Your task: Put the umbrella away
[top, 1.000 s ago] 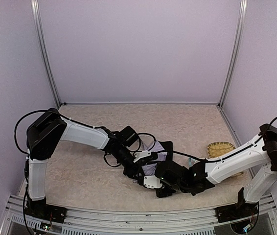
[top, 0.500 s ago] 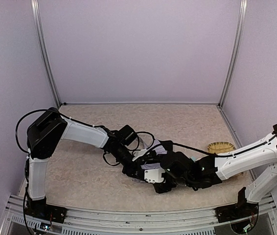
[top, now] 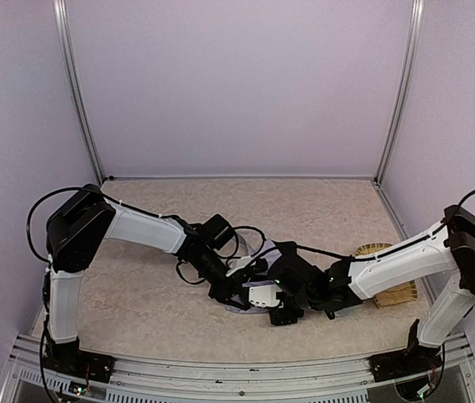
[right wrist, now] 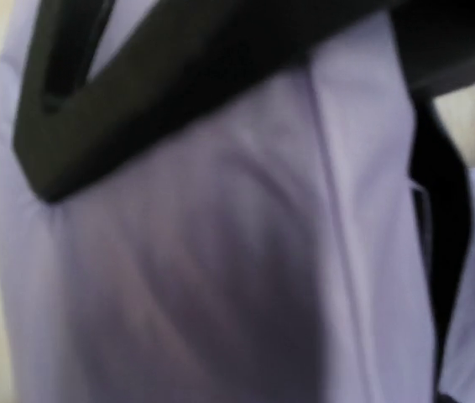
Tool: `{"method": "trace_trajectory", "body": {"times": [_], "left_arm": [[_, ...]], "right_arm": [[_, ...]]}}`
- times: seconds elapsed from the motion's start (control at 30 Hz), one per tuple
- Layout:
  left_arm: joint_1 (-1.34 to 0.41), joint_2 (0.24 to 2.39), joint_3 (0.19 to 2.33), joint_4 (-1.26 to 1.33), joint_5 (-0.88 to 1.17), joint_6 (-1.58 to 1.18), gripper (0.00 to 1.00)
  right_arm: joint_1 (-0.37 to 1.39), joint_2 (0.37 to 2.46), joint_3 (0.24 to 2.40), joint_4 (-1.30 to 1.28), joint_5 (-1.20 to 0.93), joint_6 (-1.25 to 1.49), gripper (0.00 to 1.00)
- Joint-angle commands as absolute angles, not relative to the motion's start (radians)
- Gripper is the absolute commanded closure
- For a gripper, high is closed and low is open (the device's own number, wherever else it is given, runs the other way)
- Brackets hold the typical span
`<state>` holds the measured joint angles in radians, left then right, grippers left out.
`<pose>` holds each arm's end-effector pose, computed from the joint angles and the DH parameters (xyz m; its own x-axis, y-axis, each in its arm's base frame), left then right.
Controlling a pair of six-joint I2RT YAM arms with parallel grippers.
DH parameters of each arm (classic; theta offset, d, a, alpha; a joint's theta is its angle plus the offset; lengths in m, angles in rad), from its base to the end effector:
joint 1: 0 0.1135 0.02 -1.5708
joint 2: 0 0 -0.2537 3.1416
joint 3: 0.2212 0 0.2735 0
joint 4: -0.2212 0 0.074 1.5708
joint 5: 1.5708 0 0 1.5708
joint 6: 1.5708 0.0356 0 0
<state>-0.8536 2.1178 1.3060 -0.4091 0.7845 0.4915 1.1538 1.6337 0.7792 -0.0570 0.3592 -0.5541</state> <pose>0.2526 -0.3279 0.0847 -0.2175 0.7576 -0.6154 0.9020 -0.0849 -0.4233 0.1419 0.2895 0.1200 0.1323 -0.9177 -0.3747 -0.8222 0.1096 -0.5586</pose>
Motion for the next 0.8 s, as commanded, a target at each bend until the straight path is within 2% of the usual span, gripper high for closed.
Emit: {"method": "trace_trajectory", "body": {"times": [0.0, 0.23, 0.27, 0.3, 0.37, 0.4, 0.43, 0.47, 0.6, 0.77], "left_arm": [[-0.859, 2.200, 1.232, -0.629, 0.662, 0.489, 0.75], [-0.858, 2.181, 1.220, -0.585, 0.687, 0.473, 0.73], [-0.857, 2.174, 1.217, -0.572, 0.685, 0.466, 0.71], [-0.855, 2.165, 1.212, -0.554, 0.683, 0.455, 0.68], [-0.850, 2.135, 1.187, -0.499, 0.670, 0.418, 0.51], [-0.849, 2.112, 1.171, -0.455, 0.658, 0.403, 0.35], [-0.846, 2.083, 1.155, -0.419, 0.642, 0.386, 0.06], [-0.843, 2.055, 1.134, -0.375, 0.618, 0.363, 0.02], [-0.819, 1.892, 1.039, -0.228, 0.552, 0.294, 0.01], [-0.829, 1.612, 0.884, -0.081, 0.442, 0.261, 0.01]], "right_arm": [[1.134, 1.708, 0.848, -0.137, 0.303, -0.525, 0.11], [1.157, 1.753, 0.886, -0.125, 0.146, -0.477, 0.19], [1.159, 1.760, 0.893, -0.127, 0.139, -0.471, 0.23], [1.160, 1.769, 0.897, -0.128, 0.137, -0.466, 0.34], [1.160, 1.777, 0.897, -0.130, 0.123, -0.460, 0.52], [1.160, 1.778, 0.895, -0.130, 0.109, -0.458, 0.57], [1.160, 1.777, 0.892, -0.132, 0.097, -0.454, 0.61], [1.160, 1.774, 0.889, -0.137, 0.087, -0.442, 0.65], [1.161, 1.760, 0.872, -0.149, 0.047, -0.406, 0.75], [1.162, 1.735, 0.838, -0.157, -0.009, -0.360, 0.80]]}}
